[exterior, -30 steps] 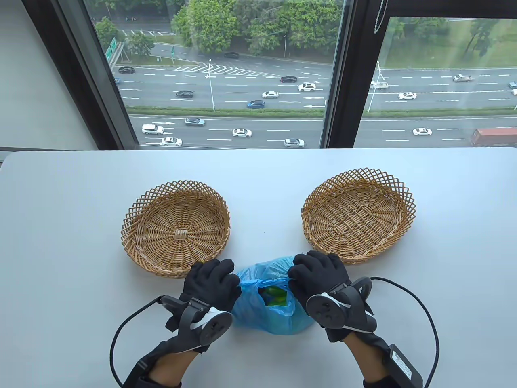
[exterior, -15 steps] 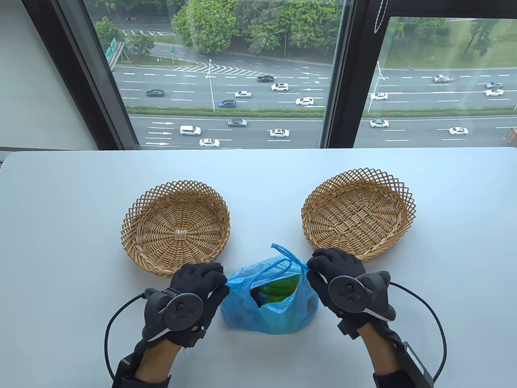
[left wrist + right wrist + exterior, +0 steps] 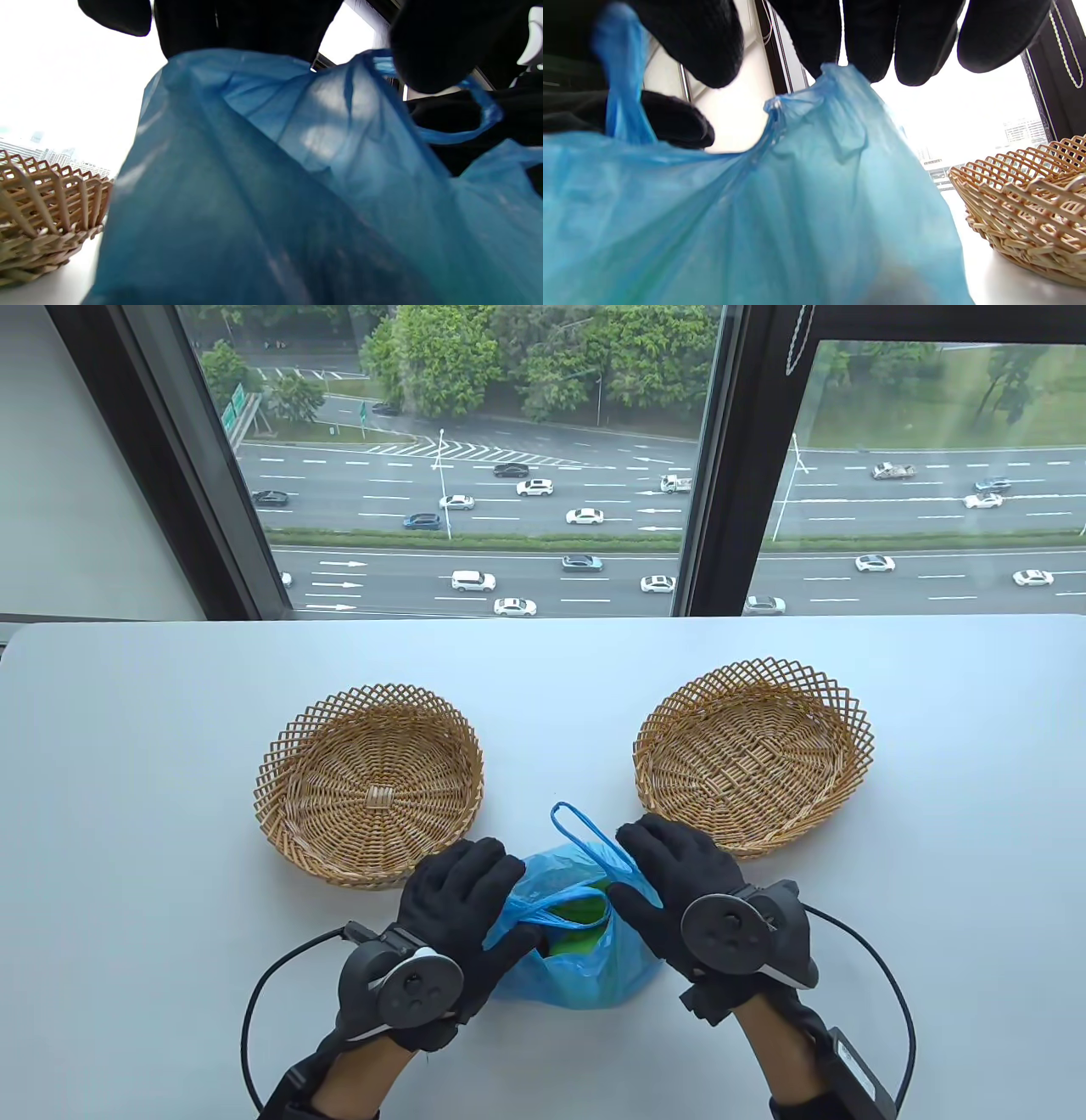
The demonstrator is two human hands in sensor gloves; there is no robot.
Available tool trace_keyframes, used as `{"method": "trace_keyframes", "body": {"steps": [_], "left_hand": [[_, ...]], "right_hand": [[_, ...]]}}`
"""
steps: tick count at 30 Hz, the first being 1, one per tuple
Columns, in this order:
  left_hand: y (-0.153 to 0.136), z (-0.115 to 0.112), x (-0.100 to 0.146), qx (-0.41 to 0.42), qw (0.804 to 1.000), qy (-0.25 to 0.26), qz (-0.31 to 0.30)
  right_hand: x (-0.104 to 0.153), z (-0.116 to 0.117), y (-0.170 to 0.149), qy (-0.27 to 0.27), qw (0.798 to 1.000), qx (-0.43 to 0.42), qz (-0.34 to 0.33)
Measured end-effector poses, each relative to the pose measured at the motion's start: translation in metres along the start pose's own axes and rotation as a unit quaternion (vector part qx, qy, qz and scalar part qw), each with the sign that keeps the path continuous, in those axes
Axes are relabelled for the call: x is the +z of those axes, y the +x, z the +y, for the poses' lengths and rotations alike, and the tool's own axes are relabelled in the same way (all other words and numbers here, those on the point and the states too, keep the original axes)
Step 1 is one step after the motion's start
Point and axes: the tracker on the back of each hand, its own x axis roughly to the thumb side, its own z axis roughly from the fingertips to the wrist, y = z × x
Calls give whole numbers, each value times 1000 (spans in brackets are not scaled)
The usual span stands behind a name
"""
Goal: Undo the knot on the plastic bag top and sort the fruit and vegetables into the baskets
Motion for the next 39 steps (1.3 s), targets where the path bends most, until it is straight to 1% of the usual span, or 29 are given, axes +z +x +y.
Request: {"method": "trace_keyframes", "body": {"steps": [1,3,4,6,8,10,13,15,18,19,21,23,25,26,28,32,36,39], "left_hand": [[2,-2,-2,2,1000,-1,2],[4,-4,-4,2,1000,-14,2],[5,-3,-3,6,1000,-6,0],[5,5,-2,15,999,30,-3],[2,13,0,33,998,50,6],[-4,19,1,66,996,59,20],[-21,27,3,167,982,70,57],[-29,33,4,200,974,71,75],[-36,43,6,213,970,90,82],[-39,48,7,219,966,98,92],[-43,55,8,231,963,103,93],[-48,60,9,244,959,105,97],[-55,61,8,275,952,100,89],[-59,62,9,301,944,98,95],[-66,62,11,320,934,112,115],[-78,65,14,309,933,116,145],[-90,64,17,302,929,110,183],[-96,65,19,259,935,107,217]], "right_hand": [[-2,5,3,20,1000,13,2],[-4,13,8,26,999,35,-3],[-5,17,10,23,999,45,-1],[-5,21,14,9,998,63,-8],[-4,20,16,-14,998,66,-12],[-3,16,15,-32,998,54,-12],[1,4,10,-63,998,11,-5],[4,-5,5,-86,996,-27,-1],[7,-17,-2,-99,991,-86,-4],[7,-21,-5,-103,987,-121,-8],[9,-25,-9,-114,980,-165,-8],[10,-29,-12,-121,974,-191,-6],[10,-31,-15,-125,970,-206,-5],[10,-33,-17,-129,968,-215,-2],[11,-35,-20,-136,966,-221,5],[15,-42,-32,-172,960,-219,32],[19,-49,-46,-181,958,-216,48],[23,-53,-59,-185,963,-183,76]]}}
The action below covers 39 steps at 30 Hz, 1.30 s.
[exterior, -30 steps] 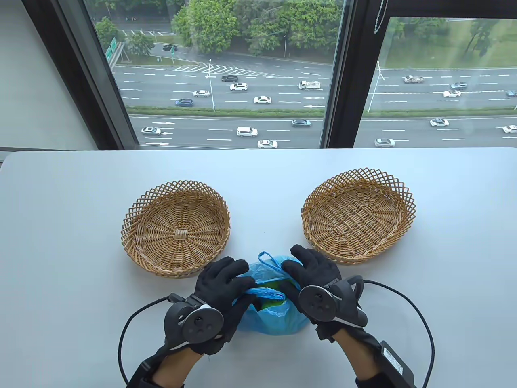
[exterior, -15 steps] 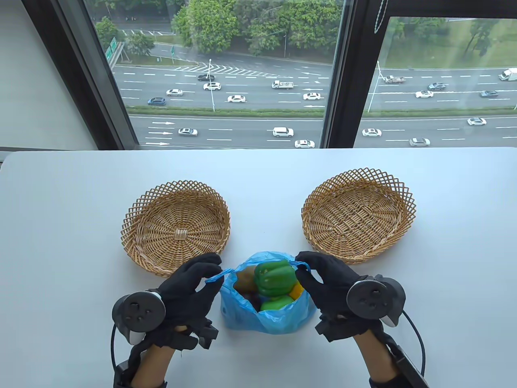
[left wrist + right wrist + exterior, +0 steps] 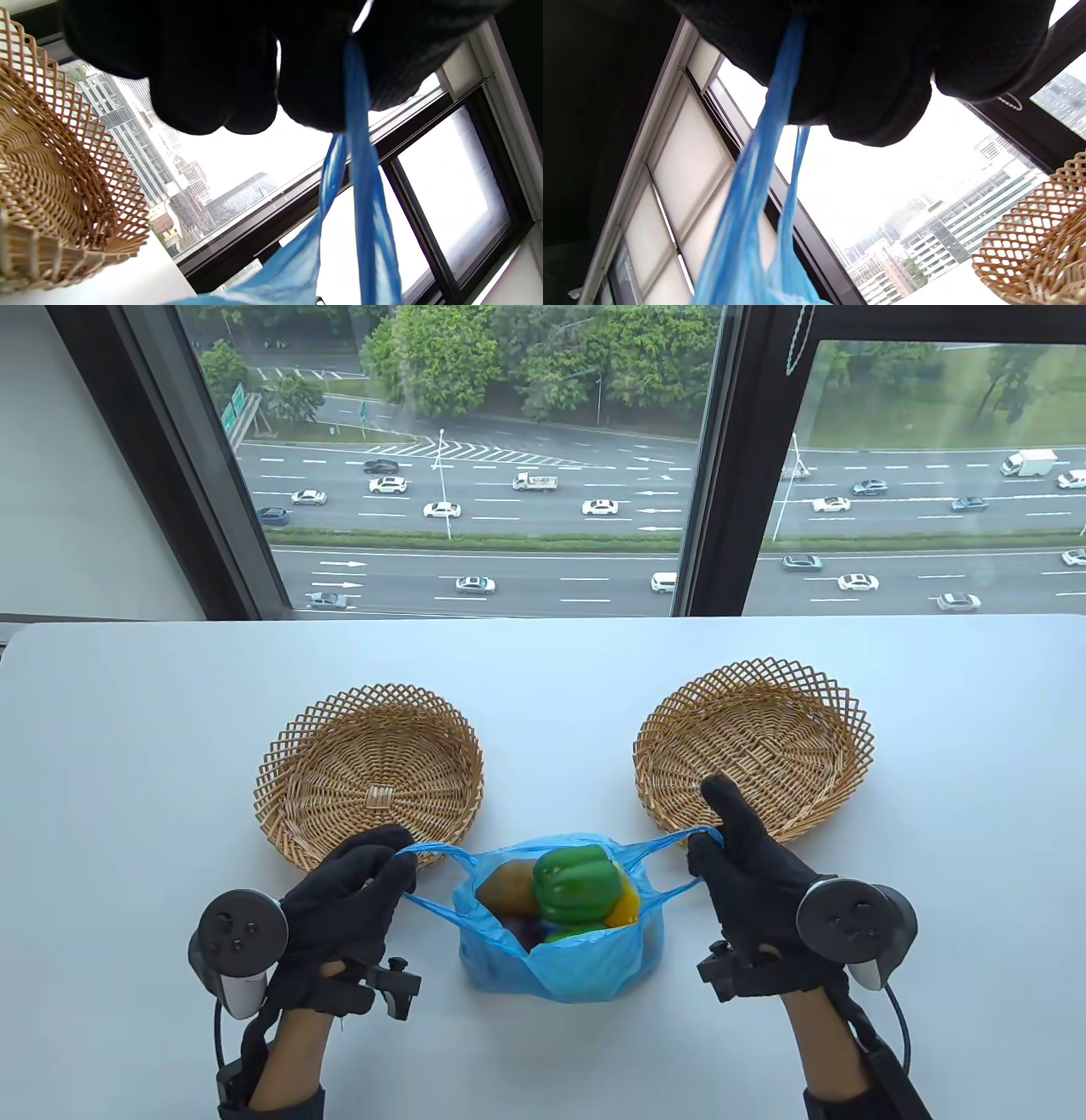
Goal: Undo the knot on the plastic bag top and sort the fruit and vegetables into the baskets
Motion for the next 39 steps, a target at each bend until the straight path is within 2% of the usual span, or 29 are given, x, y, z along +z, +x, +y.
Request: {"method": "trace_keyframes", "body": {"steps": [2,4,7,13,15,17,20,24,28,29,31,34,36,39], "left_hand": [[-1,2,0,-70,997,15,6],[-3,0,0,-150,988,21,12],[-5,-5,0,-220,975,16,33],[-14,-12,-2,-289,953,-27,87],[-16,-14,-2,-297,950,-48,89],[-15,-14,-2,-274,957,-47,81],[-13,-12,-2,-195,978,-55,52],[-4,-10,-1,-130,990,-51,7],[13,-7,5,-150,986,2,-69],[19,-7,9,-153,983,31,-94],[30,-8,14,-166,975,61,-138],[50,-14,25,-218,946,111,-214],[62,-23,32,-255,926,132,-244],[78,-41,39,-310,898,129,-283]], "right_hand": [[-2,-3,-6,8,999,46,3],[-3,-3,-13,48,993,106,10],[-4,2,-20,93,982,163,30],[-5,20,-25,180,948,258,48],[-5,24,-27,211,941,259,59],[-6,24,-28,220,944,237,64],[-7,13,-28,233,956,165,66],[-7,-3,-16,202,976,75,44],[-4,-16,7,158,983,93,4],[-2,-18,14,140,985,105,-7],[1,-20,25,105,987,118,-24],[10,-22,46,13,991,121,-61],[18,-16,64,-56,981,149,-111],[27,7,88,-29,959,226,-169]]}}
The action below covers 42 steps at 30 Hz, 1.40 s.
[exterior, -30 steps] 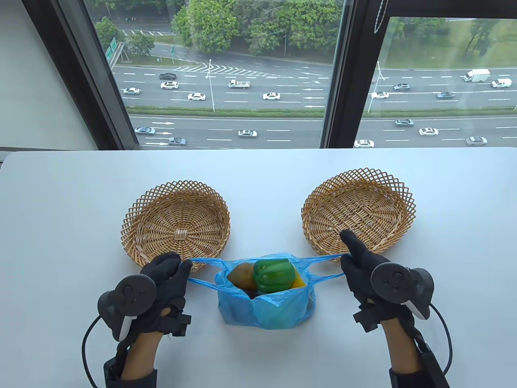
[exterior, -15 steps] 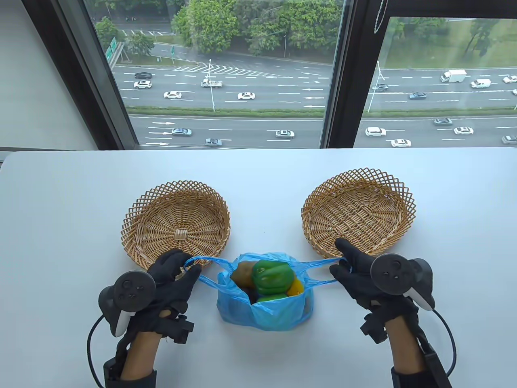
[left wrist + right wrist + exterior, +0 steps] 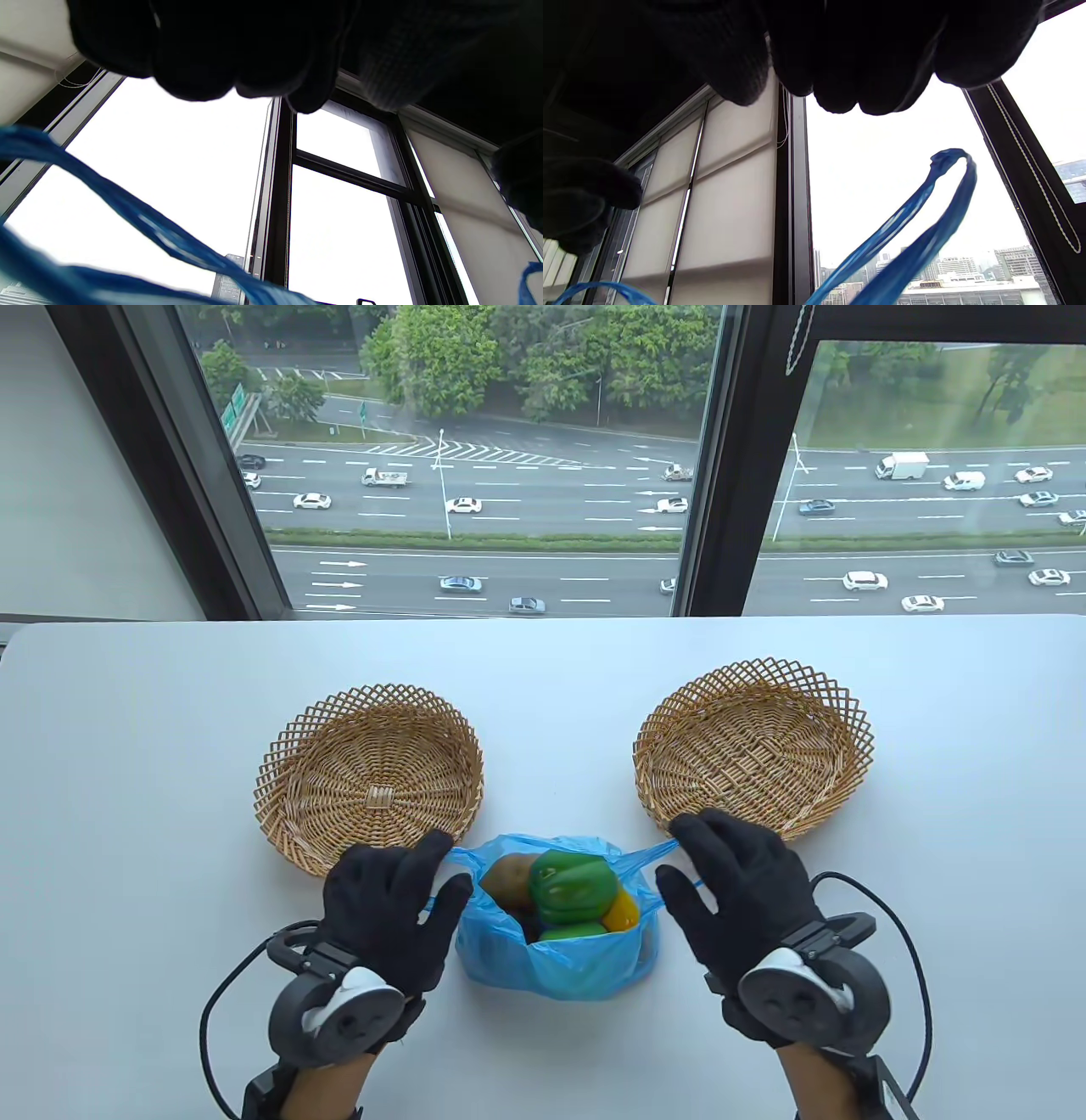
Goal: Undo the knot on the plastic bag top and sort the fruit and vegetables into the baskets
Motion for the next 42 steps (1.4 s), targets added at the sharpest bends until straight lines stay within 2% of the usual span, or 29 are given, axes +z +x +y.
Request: {"method": "trace_keyframes", "body": {"steps": [2,5,8,12,16,18,20,21,23,24,27,30,33,36,39,42], "left_hand": [[11,-10,-2,-26,998,-53,2],[17,-30,0,-71,986,-144,36],[17,-45,2,-88,980,-171,43],[10,-63,3,-65,975,-204,65],[0,-67,4,-37,978,-185,86],[-8,-67,5,3,977,-179,114],[-17,-67,6,82,970,-185,133],[-24,-67,9,128,959,-184,175],[-35,-69,12,211,933,-194,217],[-41,-70,14,262,912,-197,245],[-54,-73,20,343,867,-194,305],[-64,-76,25,381,833,-192,351],[-68,-82,29,388,814,-231,366],[-69,-86,32,382,811,-239,374],[-69,-87,32,350,817,-274,367],[-66,-78,29,295,858,-253,337]], "right_hand": [[0,16,16,32,999,28,-22],[0,46,26,125,987,102,-19],[-1,66,24,164,978,129,4],[-5,89,17,248,953,166,44],[-5,99,10,251,948,182,68],[-6,101,4,246,953,161,77],[-6,100,-4,232,961,123,90],[-6,97,-8,227,964,97,97],[-7,91,-15,218,968,53,110],[-7,87,-21,214,969,16,120],[-7,78,-36,216,963,-68,147],[-6,73,-53,217,954,-121,170],[-2,77,-66,254,936,-160,185],[0,81,-71,274,926,-176,193],[1,82,-70,300,924,-150,182],[0,74,-64,290,937,-103,162]]}}
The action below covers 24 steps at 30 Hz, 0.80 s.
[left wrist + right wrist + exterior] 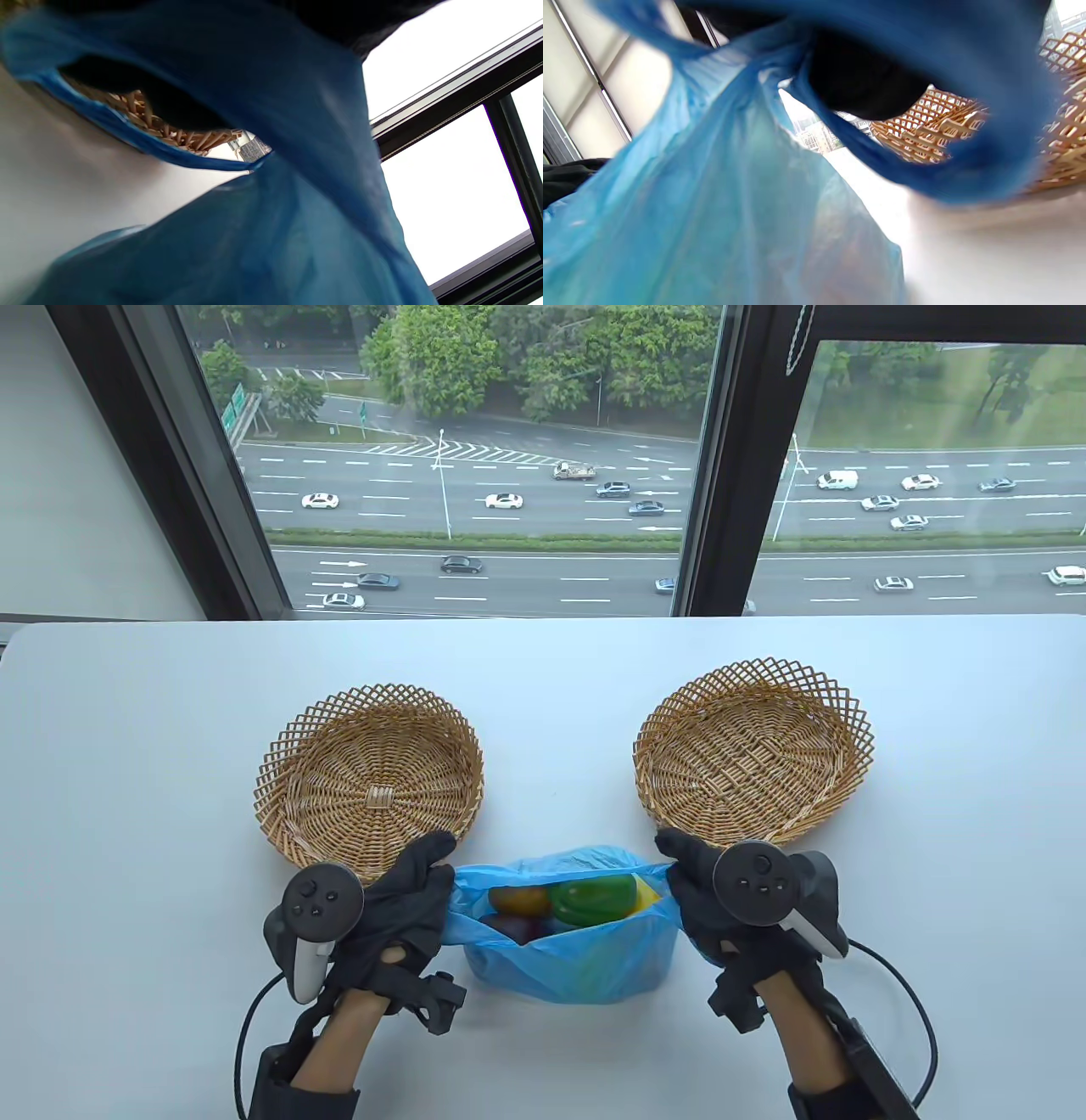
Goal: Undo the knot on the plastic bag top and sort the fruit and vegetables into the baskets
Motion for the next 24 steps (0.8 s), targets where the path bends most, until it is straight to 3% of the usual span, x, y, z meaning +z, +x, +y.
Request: {"method": "trace_keyframes", "body": {"steps": [4,6,9,11,14,16,19,24], "left_hand": [[21,7,13,-53,993,78,-74],[41,9,24,-136,970,129,-156],[69,-2,35,-209,931,111,-278],[83,-17,37,-264,911,69,-309],[92,-41,33,-370,885,-16,-282],[86,-53,26,-425,872,-80,-228],[78,-54,21,-454,863,-82,-209],[69,-45,17,-452,872,-104,-158]], "right_hand": [[11,-14,14,-46,999,22,-16],[20,-18,29,-94,993,43,-58],[28,-10,60,-133,977,84,-145],[25,2,78,-92,970,148,-168],[17,21,88,-22,958,250,-139],[13,24,82,9,943,317,-104],[10,21,70,26,952,297,-72],[5,26,56,98,948,299,-54]]}}
